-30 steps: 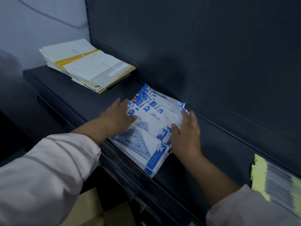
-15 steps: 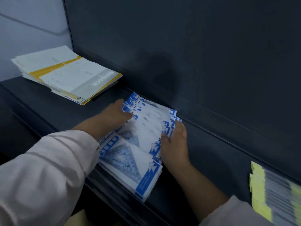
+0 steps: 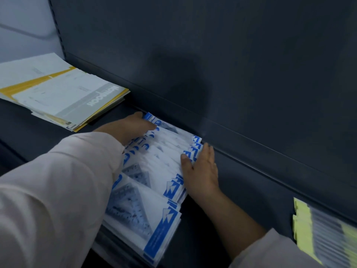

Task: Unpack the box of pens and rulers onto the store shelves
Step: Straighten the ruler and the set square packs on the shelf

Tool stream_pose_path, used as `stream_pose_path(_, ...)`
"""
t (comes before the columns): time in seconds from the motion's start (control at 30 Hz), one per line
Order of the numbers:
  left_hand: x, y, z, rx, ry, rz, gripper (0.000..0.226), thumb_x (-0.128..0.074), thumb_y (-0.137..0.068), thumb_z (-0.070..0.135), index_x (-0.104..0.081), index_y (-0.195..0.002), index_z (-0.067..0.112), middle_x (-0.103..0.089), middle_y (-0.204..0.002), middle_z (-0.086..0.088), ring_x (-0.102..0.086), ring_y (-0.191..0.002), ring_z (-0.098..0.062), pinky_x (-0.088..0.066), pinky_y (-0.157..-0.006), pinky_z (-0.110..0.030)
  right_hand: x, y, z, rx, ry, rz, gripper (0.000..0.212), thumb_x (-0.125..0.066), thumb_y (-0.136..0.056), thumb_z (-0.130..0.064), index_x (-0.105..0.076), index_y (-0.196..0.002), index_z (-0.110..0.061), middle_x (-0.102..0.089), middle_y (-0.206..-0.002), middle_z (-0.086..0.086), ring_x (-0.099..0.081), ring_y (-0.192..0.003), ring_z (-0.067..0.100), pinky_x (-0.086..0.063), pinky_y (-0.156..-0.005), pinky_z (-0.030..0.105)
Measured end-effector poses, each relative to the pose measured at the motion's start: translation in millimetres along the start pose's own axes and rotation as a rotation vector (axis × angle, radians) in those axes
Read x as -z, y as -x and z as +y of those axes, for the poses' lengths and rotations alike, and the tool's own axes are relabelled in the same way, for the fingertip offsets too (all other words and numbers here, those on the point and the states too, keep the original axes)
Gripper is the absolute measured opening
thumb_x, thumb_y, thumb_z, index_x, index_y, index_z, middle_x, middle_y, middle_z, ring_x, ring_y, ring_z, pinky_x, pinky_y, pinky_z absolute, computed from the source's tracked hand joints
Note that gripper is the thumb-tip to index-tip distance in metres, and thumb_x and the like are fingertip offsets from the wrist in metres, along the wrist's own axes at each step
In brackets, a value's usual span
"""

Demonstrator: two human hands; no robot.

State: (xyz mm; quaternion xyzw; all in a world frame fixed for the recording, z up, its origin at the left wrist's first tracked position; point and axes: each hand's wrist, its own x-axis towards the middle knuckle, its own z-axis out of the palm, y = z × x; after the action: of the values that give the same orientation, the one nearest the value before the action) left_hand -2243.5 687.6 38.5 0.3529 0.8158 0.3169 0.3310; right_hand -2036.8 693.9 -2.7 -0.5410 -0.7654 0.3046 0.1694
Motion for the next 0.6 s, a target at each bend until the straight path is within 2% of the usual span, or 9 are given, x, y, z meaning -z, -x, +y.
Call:
stream_pose_path(0.1, -9, -2, 4, -0.049, -0.042, -0.062, 0.067, -0.06, -0.089, 0.031, -0.029, -0.147, 0.018, -0.038, -0.147, -0.006, -0.045, -0.124, -0.025, -0.037, -0.094, -0.029, 3, -3, 2, 0.013, -0.025, -0.054, 0.079, -0.04, -0.096, -0.05, 0.005, -0.153, -0.017, 0.01, -0.161, -0.004, 0.0, -0.148, 0.018, -0.003, -0.118, 0.029)
stream_pose_path(0.2, -11, -1, 6, -0.076, -0.059, -0.06, 0.071, -0.059, -0.091, 0.029, -0.021, -0.15, 0.017, -0.03, -0.153, -0.005, -0.038, -0.133, -0.025, -0.031, -0.094, -0.026, 9, -2, 8, 0.008, -0.037, -0.05, 0.078, -0.04, -0.096, -0.049, 0.004, -0.153, -0.018, 0.011, -0.16, -0.005, -0.002, -0.148, 0.017, -0.006, -0.117, 0.028)
stream_pose_path(0.27, -9, 0, 5, -0.078, -0.098, -0.034, 0.072, -0.058, -0.092, 0.03, -0.017, -0.151, 0.018, -0.03, -0.152, -0.005, -0.039, -0.131, -0.026, -0.031, -0.091, -0.026, 13, -4, 11, -0.008, -0.013, -0.029, 0.078, -0.04, -0.096, -0.05, 0.003, -0.153, -0.019, 0.01, -0.16, -0.004, -0.004, -0.148, 0.019, -0.008, -0.119, 0.031)
stream_pose_path(0.37, -13, 7, 5, -0.105, -0.204, -0.044, 0.069, -0.056, -0.093, 0.027, -0.019, -0.15, 0.019, -0.037, -0.146, -0.007, -0.05, -0.108, -0.023, -0.038, -0.082, -0.026, 15, -6, 8, -0.01, 0.018, -0.075, 0.078, -0.04, -0.096, -0.052, 0.003, -0.153, -0.019, 0.011, -0.16, -0.004, -0.006, -0.148, 0.022, -0.009, -0.12, 0.034)
stream_pose_path(0.43, -14, 10, 6, -0.125, -0.225, -0.045, 0.073, -0.056, -0.093, 0.028, -0.014, -0.151, 0.02, -0.035, -0.149, -0.006, -0.048, -0.103, -0.019, -0.041, -0.08, -0.028, 15, -5, 6, 0.007, 0.032, -0.115, 0.078, -0.04, -0.096, -0.051, 0.003, -0.153, -0.019, 0.011, -0.16, -0.004, -0.003, -0.148, 0.019, -0.008, -0.12, 0.034)
stream_pose_path(0.5, -11, 14, 2, -0.143, -0.312, -0.016, 0.077, -0.056, -0.093, 0.033, -0.008, -0.152, 0.021, -0.021, -0.156, -0.005, -0.043, -0.123, -0.024, -0.041, -0.095, -0.033, 16, -3, 5, 0.022, 0.091, -0.094, 0.075, -0.037, -0.097, -0.051, 0.001, -0.153, -0.019, 0.012, -0.16, -0.003, 0.004, -0.148, 0.017, -0.004, -0.12, 0.034)
stream_pose_path(0.57, -8, 20, -4, -0.183, -0.536, 0.069, 0.077, -0.051, -0.093, 0.042, -0.004, -0.152, 0.024, -0.006, -0.16, -0.003, -0.017, -0.144, -0.027, -0.022, -0.114, -0.043, 18, 0, 3, 0.069, 0.188, -0.067, 0.07, -0.033, -0.099, -0.051, -0.003, -0.153, -0.02, 0.013, -0.16, -0.003, 0.011, -0.147, 0.017, 0.001, -0.12, 0.036)
stream_pose_path(0.6, -7, 25, -6, -0.214, -0.635, 0.106, 0.074, -0.047, -0.094, 0.045, -0.004, -0.152, 0.026, -0.001, -0.16, -0.002, -0.006, -0.146, -0.026, -0.014, -0.116, -0.047, 18, 1, 1, 0.113, 0.221, -0.071, 0.067, -0.031, -0.099, -0.05, -0.005, -0.153, -0.021, 0.012, -0.16, -0.003, 0.013, -0.147, 0.017, 0.003, -0.12, 0.036)
